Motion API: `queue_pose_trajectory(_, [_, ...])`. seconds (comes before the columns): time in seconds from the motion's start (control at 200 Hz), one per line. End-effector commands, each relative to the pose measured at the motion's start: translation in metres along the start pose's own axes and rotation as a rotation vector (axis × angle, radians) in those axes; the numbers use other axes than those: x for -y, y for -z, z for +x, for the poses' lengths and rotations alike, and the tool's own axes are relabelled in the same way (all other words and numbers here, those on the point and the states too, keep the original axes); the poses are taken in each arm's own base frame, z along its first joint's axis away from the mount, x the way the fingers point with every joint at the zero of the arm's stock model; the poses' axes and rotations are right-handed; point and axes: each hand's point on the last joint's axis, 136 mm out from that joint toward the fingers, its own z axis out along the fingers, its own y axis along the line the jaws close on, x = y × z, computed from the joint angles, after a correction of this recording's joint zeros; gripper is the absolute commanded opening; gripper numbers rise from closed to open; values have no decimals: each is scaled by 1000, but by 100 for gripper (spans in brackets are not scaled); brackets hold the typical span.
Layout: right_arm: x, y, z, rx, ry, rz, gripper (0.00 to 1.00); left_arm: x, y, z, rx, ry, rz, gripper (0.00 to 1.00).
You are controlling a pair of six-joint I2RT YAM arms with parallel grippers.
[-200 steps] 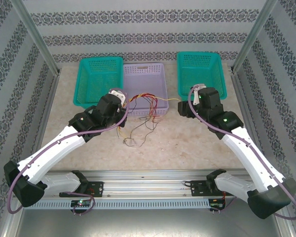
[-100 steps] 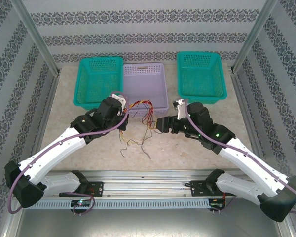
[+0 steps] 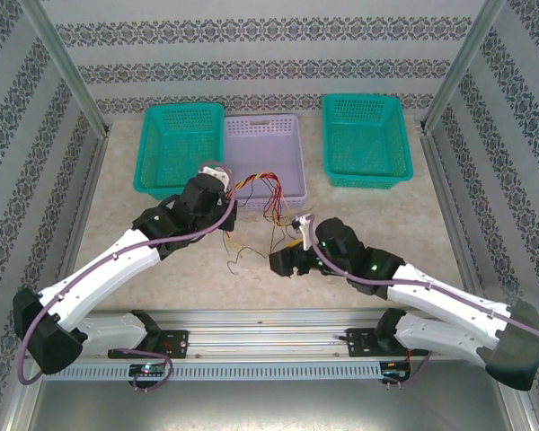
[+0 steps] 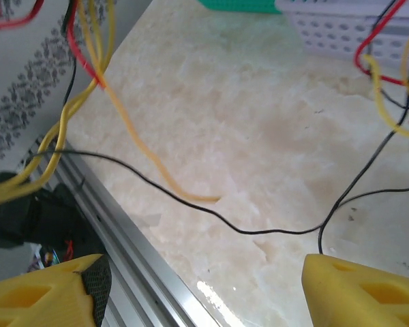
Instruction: Untangle the cables
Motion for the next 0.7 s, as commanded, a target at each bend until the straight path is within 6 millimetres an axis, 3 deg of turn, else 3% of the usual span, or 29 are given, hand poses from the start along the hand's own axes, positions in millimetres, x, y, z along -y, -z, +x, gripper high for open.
queue_pose_trajectory(0.0, [0, 0, -9, 91, 92, 25, 74, 5, 6, -32, 96, 58, 11, 0])
queue_pose_trajectory(0.26, [11, -17, -1, 130, 224, 116, 74, 8, 9, -37, 107, 78, 29, 0])
queue_pose_trajectory(0.5, [1, -37, -2, 132, 274, 82, 72, 9, 9, -36, 103, 93, 34, 0])
queue_pose_trajectory(0.635, [2, -46, -7, 129, 301, 105, 65, 10, 9, -36, 102, 100, 39, 0])
queue_pose_trajectory(0.699, [3, -50, -8, 123, 306, 117, 51, 9, 9, -35, 103, 100, 40, 0])
